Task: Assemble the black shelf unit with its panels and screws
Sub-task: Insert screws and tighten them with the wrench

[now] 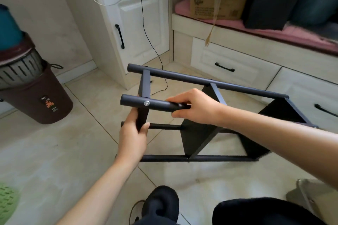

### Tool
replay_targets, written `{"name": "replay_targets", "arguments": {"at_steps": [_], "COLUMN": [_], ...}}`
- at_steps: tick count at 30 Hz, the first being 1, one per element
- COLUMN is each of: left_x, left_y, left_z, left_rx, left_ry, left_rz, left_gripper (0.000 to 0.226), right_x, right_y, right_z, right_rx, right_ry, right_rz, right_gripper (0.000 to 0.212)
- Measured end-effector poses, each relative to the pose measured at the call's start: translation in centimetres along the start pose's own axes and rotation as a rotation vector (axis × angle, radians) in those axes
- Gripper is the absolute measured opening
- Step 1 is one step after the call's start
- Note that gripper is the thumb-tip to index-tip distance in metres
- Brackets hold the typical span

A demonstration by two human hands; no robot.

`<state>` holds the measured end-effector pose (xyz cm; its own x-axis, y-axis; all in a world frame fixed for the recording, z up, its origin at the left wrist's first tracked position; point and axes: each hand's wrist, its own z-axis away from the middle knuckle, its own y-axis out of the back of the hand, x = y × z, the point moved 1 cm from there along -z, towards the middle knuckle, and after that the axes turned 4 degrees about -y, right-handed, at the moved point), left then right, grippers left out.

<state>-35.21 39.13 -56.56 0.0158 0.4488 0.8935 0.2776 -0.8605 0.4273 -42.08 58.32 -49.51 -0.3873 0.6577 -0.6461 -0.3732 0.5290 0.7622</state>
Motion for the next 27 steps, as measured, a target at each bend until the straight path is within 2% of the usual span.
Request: {"name": "replay_targets", "arguments": {"at_steps": [5, 11, 15, 19, 22, 27], "left_x": [7.5, 14.9, 19.7, 24.3, 26.6, 28.4], "left_y": [1.5, 1.4, -0.1, -2.8, -5.3, -8.9], "left_z": [-1.0, -1.2, -1.0, -0.7, 0.0, 1.7], "left_rx": [0.062, 0.036, 0.038, -0.014, -0.061, -0.124], "left_ry": [-0.209, -0.425, -0.622, -0.752, -0.843, -0.960], "left_rz": [-0.058, -0.134, -0.331, -0.504, -0.594, -0.655], "left_gripper": [0.057, 0.060, 0.062, 0.063, 0.062, 0.067], "right_x": [-1.5, -1.9, -1.2, 0.9, 2.7, 4.2], "right_y": [4.7, 8.9, 10.8, 11.8, 11.9, 12.0], "right_z": [1.3, 4.7, 7.8, 11.0, 13.7, 18.2], "right_rx": [0.175, 0.347, 0.498, 0.651, 0.713, 0.741], "right_ry": [0.032, 0.059, 0.090, 0.016, -0.020, -0.077], "right_rz": [-0.103, -0.276, -0.509, -0.685, -0.790, -0.874], "right_gripper": [0.043, 0.040, 0.035, 0.026, 0.017, 0.023]}}
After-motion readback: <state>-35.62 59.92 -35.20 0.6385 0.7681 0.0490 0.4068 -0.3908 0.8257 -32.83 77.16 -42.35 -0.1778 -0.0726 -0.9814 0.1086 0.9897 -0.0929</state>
